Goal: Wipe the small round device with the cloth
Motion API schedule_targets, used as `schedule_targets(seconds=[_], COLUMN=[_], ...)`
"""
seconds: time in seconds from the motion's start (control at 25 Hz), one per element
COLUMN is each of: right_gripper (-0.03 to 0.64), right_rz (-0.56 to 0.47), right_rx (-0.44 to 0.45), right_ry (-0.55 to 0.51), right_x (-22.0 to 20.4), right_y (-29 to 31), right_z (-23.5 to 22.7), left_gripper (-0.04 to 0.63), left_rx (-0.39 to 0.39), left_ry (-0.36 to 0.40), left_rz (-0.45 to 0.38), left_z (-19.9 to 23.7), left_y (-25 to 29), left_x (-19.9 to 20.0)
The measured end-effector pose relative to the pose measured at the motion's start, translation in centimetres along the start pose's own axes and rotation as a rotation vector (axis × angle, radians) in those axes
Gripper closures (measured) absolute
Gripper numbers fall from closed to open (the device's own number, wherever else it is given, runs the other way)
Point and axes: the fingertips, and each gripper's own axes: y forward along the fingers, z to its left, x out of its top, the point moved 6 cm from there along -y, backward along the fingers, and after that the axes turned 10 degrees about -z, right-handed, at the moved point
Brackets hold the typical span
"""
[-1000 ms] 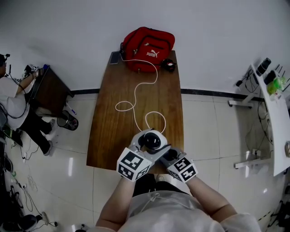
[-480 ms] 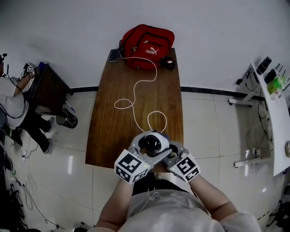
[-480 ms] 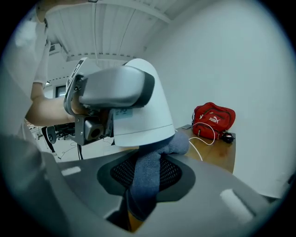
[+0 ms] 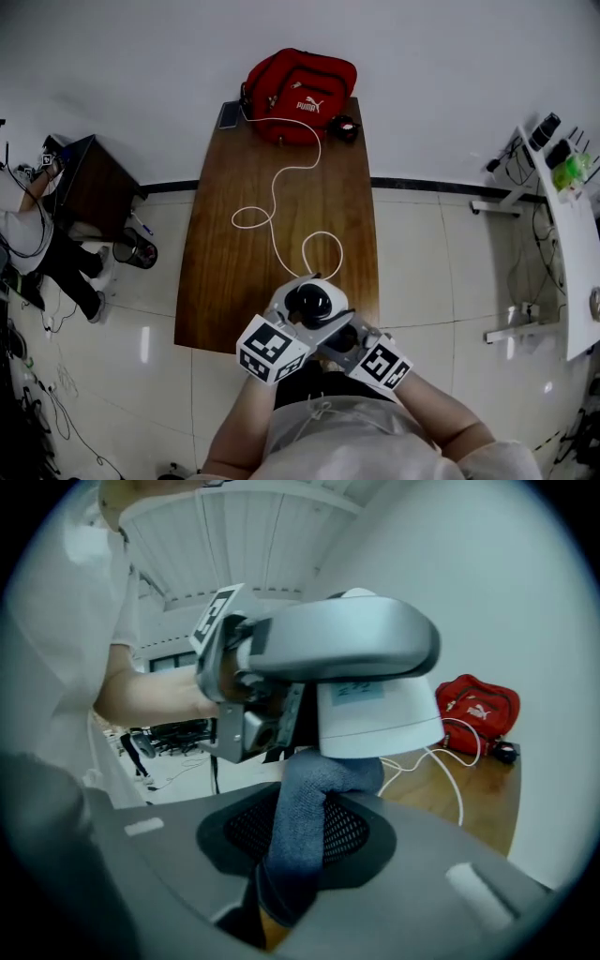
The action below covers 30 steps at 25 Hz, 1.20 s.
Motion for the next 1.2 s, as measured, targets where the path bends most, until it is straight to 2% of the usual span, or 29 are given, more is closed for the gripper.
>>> schedule_targets(seconds=[0.08,0.16,0.4,0.56,0.68,0.84,1.0,1.2], right_gripper=[0.506,0.506,0.506,0.506,0.506,0.506,0.506,0.506], right_rz=[0.026,0.064,0.182,0.213,0.221,0.208,0.245,0.239], right_rx=[0.047,-0.001,-0.403,-0.537,-0.575,-0.579,-0.574,-0.573], right_ry=[0.003,0.03,0.249,0.282,0.286,0.299,0.214,0.219], right_x=[-1.4,-3.1,-6.5,-7.1,-7.6,-8.4,-8.6,-9.2], right_y=[-0.3,-1.1,-6.4,-8.6,-9.0,-8.5,-7.9,-7.5], right_z=[1.1,0.7,-5.4,-8.7,-10.2,-10.2,-10.5,-10.6], left_gripper=[0.216,0.216,0.216,0.216,0.216,0.215,0.216,0.215], left_rx=[0.016,0.043,0.135,0.168,0.194,0.217,0.235,0.232], left_ry=[-0.002,0.001,0.024,0.018,0.013,0.022,0.063,0.066], left_rz=[0.012,0.029,0.105,0.147,0.167,0.227,0.234,0.214], left_z=[0.2,0.5,2.1,3.1,3.7,4.0,4.7,5.1], left_y=[0.0,-0.1,-0.7,0.0,0.9,1.2,1.6,1.7], left_x=[-0.6,-1.5,-6.2,-9.6,-12.8,-17.3,-18.8,-19.2])
